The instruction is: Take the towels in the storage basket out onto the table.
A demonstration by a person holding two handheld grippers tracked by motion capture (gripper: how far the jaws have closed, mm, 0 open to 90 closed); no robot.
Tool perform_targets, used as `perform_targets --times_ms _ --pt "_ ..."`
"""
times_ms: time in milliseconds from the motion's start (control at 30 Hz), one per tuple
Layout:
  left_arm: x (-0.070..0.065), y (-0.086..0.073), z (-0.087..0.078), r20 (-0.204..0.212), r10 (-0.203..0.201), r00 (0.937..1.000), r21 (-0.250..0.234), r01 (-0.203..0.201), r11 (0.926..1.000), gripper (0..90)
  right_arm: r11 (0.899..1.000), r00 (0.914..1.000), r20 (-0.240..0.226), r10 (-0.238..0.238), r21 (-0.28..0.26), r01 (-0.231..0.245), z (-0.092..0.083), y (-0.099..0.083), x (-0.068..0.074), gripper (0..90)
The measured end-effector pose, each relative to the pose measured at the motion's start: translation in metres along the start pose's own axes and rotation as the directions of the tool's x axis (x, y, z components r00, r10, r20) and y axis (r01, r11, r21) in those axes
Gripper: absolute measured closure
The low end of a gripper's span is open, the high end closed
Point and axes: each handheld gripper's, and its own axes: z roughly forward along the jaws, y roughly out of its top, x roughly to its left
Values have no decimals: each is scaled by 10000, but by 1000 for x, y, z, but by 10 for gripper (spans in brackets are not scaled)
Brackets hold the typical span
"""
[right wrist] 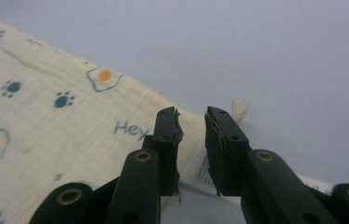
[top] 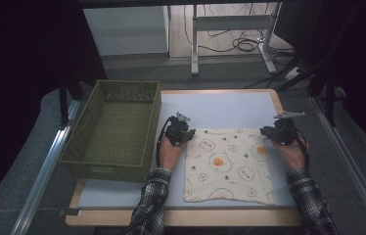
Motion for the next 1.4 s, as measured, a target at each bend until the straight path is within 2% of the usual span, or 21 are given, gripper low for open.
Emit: perform_targets --times_ms 67,133,200,367,467,567,633,733,767,867,967,1067,1233,1400 --pt "2 0 1 -199 -32 9998 13 33 10000 603 9999 10000 10 77 83 -77 6 2 -2 724" --pt "5 0 2 -170 -109 9998 40 110 9999 601 9999 10000 6 54 137 -54 12 3 -4 708" --pt "6 -1 4 -273 -4 9996 150 8 9999 595 9998 10000 54 40 219 -41 18 3 -4 687" --pt "8 0 7 -250 21 9997 250 -15 9997 553 9992 9995 198 -256 302 250 27 2 -4 642" --pt "8 2 8 -191 45 9998 304 -39 9995 529 9992 9995 191 -246 333 239 28 3 -4 672" --pt "6 2 8 22 244 9997 328 -245 9992 622 9993 10000 16 48 374 -49 27 3 -3 776" --pt "6 2 9 170 142 9998 328 -147 9994 697 9988 9996 -161 225 446 -218 26 2 -3 847" --pt "7 2 8 347 -40 9994 343 28 9994 767 9985 9997 -134 188 523 -181 25 3 0 868" --pt "8 2 8 487 -37 9988 327 21 9995 821 9981 9999 -73 118 607 -113 24 3 1 870" --pt "6 2 7 432 66 9990 303 -79 9995 864 9985 9999 -87 61 541 -56 21 5 4 871" --pt "4 3 4 241 240 9994 210 -245 9995 869 9996 9999 -92 -48 289 51 13 9 5 872" --pt "4 5 -5 191 177 9997 -136 -174 9998 870 9996 9995 -97 -287 77 288 5 13 7 872" --pt "1 10 -19 224 215 9995 -345 -208 9992 867 9973 9973 -99 -731 -92 730 -8 18 9 871" --pt "-7 9 -30 182 262 9995 -588 -251 9980 862 9960 9962 -170 -851 -300 845 -23 19 10 869"
